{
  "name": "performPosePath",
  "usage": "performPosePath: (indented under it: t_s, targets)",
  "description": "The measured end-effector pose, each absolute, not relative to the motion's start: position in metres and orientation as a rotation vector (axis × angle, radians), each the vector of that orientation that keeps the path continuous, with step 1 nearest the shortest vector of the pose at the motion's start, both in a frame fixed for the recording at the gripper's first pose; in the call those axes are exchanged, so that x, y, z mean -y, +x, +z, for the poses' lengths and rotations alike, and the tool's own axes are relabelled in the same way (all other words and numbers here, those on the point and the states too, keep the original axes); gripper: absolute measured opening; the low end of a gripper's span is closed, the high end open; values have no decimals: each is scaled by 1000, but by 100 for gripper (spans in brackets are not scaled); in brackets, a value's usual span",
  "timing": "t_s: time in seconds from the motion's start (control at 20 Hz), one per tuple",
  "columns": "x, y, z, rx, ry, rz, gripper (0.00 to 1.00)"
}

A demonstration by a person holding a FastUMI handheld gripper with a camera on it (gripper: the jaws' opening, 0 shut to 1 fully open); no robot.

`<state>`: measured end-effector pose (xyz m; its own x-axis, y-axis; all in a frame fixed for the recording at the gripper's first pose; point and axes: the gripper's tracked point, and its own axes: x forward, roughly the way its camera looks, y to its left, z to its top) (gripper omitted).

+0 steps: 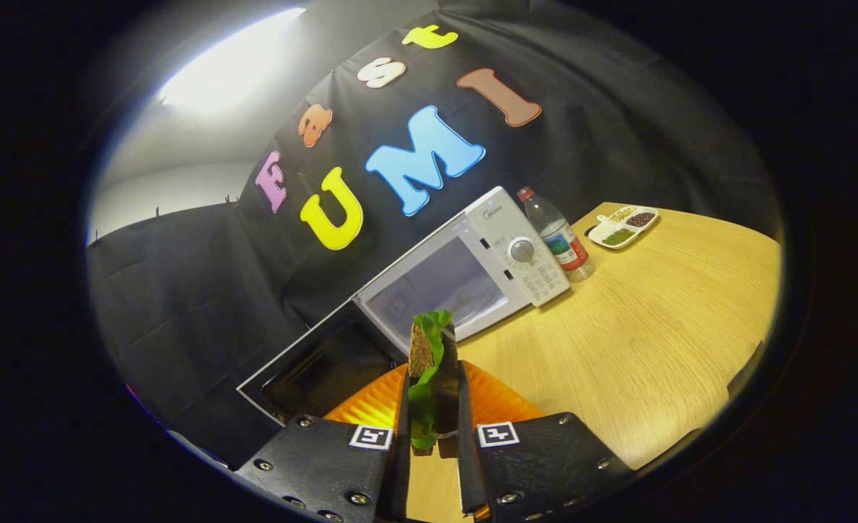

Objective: Open the microwave, put the food inside, and close the microwave door.

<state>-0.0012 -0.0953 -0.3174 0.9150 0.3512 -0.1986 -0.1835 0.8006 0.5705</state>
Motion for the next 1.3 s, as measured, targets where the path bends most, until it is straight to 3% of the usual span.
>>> performPosePath:
  t_s: [0.25, 0.75, 1.3]
  targets:
    - [69, 81, -305, -317, 632, 296, 28]
    - [28, 224, -348, -387, 789, 214, 28]
    - [22, 309, -391, -369, 826, 101, 28]
